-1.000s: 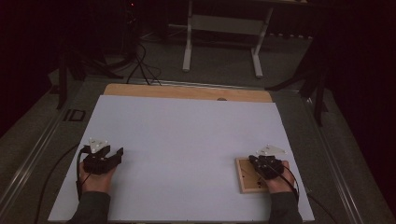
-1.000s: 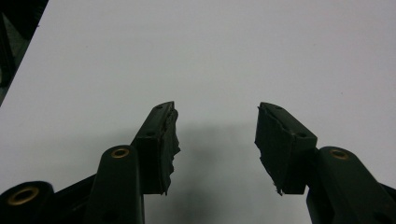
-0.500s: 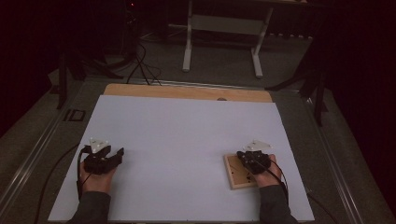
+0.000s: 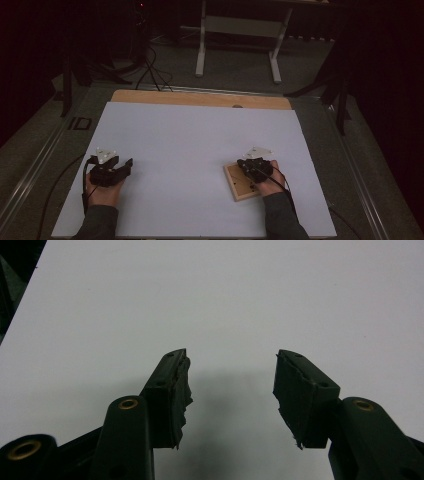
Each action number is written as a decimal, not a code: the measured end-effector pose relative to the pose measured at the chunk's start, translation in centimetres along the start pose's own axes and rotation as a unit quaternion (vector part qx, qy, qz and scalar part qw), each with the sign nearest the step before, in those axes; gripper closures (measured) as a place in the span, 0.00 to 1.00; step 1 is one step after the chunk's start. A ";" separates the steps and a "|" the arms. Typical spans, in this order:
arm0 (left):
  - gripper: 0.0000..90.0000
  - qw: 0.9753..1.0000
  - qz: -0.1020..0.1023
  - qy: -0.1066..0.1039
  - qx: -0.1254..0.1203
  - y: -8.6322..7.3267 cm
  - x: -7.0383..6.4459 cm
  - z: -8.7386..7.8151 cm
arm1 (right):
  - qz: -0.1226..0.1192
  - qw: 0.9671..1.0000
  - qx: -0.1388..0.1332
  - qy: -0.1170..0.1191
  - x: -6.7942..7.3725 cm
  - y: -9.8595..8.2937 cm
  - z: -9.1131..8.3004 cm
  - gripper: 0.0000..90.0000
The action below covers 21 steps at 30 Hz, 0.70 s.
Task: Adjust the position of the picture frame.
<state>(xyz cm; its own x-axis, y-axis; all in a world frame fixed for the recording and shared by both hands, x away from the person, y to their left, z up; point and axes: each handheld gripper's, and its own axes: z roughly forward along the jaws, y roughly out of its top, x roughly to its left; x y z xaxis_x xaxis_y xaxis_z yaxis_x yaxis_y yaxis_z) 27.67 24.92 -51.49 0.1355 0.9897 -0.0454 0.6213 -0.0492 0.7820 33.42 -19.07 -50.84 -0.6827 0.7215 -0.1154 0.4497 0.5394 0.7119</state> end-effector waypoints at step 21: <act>0.53 1.000 0.002 0.001 0.000 0.0 0.0 0.0 | -0.062 0.996 -0.005 0.061 6.1 4.0 3.2 1.00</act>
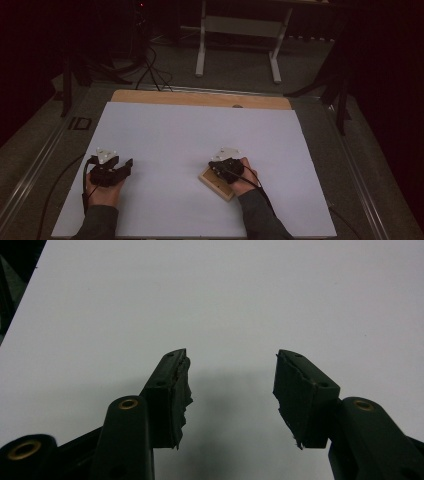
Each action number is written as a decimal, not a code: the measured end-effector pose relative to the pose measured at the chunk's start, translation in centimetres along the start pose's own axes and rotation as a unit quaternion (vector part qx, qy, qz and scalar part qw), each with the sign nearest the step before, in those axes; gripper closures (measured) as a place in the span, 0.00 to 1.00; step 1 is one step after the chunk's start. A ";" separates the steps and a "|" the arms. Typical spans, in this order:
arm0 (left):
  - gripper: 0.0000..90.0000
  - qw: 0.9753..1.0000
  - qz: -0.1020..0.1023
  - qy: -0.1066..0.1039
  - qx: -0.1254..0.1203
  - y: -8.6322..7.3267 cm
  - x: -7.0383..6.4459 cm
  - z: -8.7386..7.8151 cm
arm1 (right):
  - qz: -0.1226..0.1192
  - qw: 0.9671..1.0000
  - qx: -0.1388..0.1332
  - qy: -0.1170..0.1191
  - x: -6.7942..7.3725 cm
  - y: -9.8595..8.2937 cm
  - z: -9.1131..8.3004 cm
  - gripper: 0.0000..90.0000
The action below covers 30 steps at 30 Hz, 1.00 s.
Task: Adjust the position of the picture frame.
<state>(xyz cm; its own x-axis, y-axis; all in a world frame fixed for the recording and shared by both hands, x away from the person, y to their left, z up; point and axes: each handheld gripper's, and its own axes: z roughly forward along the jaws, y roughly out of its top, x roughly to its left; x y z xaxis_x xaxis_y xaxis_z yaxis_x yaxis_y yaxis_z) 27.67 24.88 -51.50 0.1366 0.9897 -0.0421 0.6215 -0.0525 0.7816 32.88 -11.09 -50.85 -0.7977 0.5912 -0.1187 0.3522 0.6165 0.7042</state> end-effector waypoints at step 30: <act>0.52 1.000 0.007 -0.010 0.000 -0.1 -0.2 -0.1 | 0.010 1.000 -0.027 -0.010 -0.1 0.3 -2.3 1.00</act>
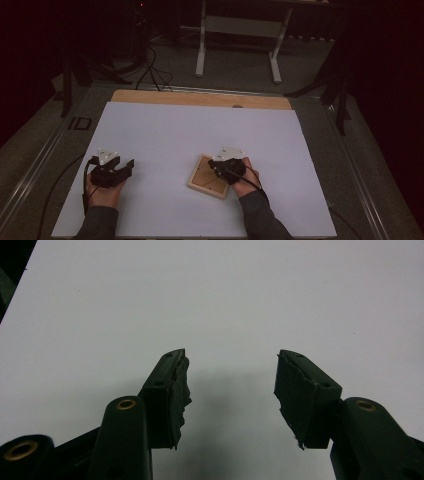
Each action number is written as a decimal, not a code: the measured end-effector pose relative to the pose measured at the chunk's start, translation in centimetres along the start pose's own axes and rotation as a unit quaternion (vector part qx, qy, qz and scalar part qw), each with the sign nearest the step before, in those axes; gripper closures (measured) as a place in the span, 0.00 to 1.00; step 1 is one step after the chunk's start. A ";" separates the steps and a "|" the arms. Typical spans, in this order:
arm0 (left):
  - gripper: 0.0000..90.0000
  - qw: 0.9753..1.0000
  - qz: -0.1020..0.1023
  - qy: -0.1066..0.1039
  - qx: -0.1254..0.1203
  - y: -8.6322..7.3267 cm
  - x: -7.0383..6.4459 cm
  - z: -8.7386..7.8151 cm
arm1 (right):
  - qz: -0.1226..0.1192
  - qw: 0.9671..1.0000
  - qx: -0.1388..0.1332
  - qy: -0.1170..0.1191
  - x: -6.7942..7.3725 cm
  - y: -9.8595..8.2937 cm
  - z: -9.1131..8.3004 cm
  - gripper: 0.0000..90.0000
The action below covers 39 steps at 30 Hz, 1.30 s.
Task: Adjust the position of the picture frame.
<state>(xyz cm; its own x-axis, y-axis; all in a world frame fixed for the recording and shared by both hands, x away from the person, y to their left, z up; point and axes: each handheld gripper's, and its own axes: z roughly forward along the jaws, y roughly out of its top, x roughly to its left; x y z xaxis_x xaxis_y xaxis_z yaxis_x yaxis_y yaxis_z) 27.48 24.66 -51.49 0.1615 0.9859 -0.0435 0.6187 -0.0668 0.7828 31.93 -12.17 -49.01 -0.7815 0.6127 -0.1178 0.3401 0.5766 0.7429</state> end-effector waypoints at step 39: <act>0.52 0.999 0.028 -0.016 0.013 -0.1 -0.9 0.4 | 0.047 0.996 0.067 -0.023 -0.8 -6.2 -1.7 1.00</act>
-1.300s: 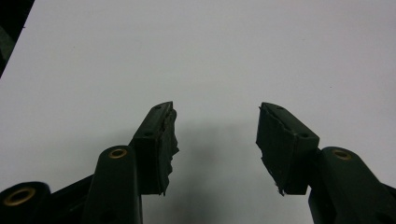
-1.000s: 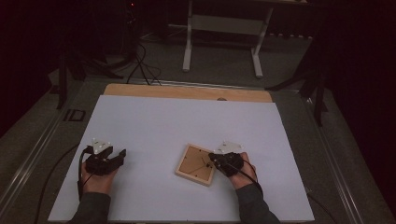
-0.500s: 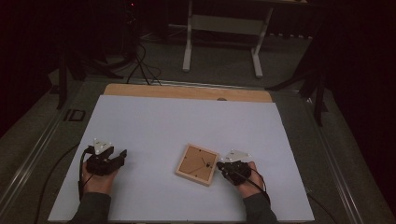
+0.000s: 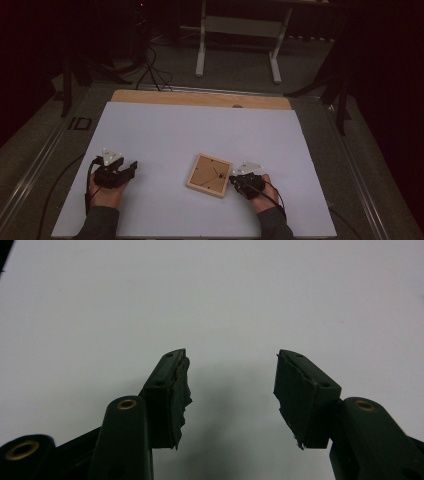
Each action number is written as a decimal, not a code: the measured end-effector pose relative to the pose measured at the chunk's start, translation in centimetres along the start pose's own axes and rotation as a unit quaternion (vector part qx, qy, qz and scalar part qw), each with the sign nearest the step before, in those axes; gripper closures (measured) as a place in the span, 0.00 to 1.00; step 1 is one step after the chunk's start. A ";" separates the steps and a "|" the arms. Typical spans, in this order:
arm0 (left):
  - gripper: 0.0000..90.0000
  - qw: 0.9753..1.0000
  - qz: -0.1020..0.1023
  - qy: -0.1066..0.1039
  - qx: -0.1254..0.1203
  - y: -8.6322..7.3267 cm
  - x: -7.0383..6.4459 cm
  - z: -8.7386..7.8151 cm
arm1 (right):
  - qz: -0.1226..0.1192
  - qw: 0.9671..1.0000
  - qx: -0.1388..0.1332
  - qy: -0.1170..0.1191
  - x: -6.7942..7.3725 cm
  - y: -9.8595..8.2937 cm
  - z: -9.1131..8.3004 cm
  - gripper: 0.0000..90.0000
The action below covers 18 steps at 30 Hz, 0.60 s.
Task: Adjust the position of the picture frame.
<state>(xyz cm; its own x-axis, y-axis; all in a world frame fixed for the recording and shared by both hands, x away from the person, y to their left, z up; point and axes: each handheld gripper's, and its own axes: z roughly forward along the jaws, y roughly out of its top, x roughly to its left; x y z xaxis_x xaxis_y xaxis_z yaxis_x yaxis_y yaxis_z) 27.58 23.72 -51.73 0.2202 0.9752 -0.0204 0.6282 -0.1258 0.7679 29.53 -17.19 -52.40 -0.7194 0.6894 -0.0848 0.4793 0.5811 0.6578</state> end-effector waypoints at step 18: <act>0.52 0.993 0.078 -0.086 -0.006 0.1 -3.8 0.4 | -0.017 1.000 -0.004 0.006 1.1 2.6 2.0 1.00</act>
<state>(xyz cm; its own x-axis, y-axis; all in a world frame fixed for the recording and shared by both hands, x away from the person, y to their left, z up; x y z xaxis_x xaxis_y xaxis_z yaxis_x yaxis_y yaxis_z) 27.06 19.90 -51.84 0.4396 0.8981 -0.0083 0.5678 -0.2708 0.7774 31.03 -14.04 -52.29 -0.7410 0.6642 -0.0987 0.4502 0.6005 0.6608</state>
